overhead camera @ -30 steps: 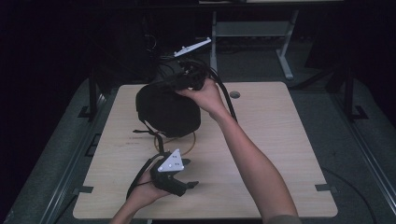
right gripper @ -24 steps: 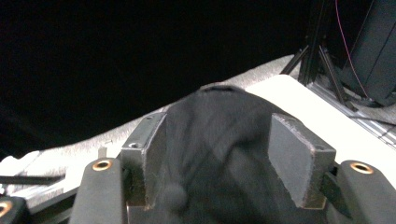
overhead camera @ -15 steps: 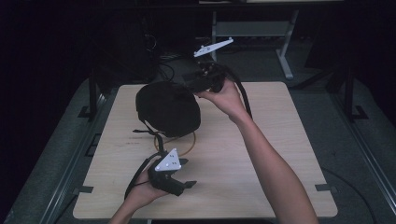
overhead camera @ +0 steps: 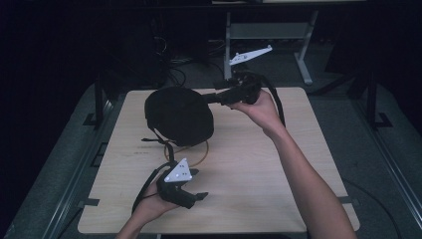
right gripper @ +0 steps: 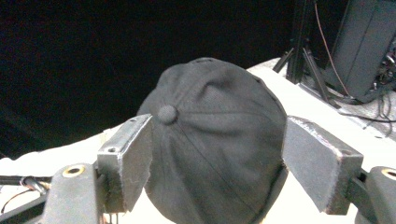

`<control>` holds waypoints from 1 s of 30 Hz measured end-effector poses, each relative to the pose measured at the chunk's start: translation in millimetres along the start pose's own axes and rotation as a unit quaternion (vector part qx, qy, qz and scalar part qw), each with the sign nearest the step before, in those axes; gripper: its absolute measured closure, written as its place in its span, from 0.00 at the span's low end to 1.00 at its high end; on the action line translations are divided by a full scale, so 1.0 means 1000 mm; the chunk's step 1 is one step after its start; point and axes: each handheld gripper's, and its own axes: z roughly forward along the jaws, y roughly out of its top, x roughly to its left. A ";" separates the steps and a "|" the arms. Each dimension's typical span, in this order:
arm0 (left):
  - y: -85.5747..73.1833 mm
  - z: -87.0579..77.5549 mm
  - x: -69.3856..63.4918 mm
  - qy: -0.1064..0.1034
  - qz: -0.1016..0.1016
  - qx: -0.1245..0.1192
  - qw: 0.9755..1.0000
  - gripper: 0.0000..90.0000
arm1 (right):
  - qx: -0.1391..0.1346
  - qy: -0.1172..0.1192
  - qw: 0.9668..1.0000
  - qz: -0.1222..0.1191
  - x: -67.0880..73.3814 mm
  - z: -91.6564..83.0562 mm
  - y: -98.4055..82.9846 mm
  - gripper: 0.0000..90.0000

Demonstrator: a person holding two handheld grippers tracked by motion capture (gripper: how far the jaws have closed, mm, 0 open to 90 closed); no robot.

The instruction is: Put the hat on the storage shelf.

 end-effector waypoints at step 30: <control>-0.002 -0.003 0.004 0.009 -0.007 -0.006 1.000 0.23 | -0.002 -0.006 1.000 0.025 -0.014 -0.031 -0.041 0.23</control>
